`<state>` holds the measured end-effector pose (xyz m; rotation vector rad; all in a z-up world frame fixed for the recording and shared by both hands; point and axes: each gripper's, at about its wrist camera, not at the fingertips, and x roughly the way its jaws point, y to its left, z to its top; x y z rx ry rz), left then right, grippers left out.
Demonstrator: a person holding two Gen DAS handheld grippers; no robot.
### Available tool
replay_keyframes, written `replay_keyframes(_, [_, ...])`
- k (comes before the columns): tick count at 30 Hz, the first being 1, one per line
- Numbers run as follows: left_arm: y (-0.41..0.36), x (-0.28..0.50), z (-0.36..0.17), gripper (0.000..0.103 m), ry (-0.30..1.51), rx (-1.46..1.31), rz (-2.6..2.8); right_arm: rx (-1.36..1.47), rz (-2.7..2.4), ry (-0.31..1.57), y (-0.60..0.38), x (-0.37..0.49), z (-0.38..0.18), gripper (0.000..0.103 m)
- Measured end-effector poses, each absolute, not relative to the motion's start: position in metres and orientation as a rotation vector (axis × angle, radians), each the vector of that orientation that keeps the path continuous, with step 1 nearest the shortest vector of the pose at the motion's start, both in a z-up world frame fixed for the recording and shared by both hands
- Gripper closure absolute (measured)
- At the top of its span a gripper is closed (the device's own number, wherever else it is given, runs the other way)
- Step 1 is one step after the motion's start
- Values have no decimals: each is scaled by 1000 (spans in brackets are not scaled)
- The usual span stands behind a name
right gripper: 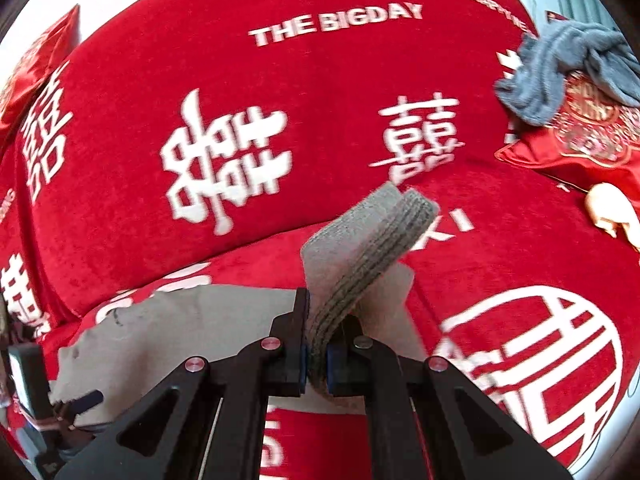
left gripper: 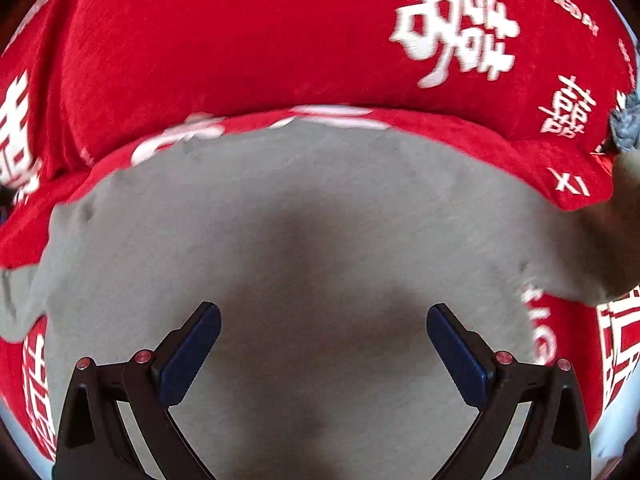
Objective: Fold small clothes
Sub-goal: 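Lift the sleeve with the right gripper and fold it across the sweater body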
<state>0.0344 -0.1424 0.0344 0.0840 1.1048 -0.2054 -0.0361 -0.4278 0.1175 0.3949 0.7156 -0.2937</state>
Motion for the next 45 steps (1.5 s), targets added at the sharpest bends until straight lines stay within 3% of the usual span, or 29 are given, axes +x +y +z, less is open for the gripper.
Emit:
replay_keyframes(11, [-54, 28, 21, 0, 1135, -39, -134, 326, -224, 724, -347, -4, 135, 96])
replay_keyframes(45, [71, 9, 23, 0, 1075, -199, -94, 86, 55, 826, -100, 64, 109, 96])
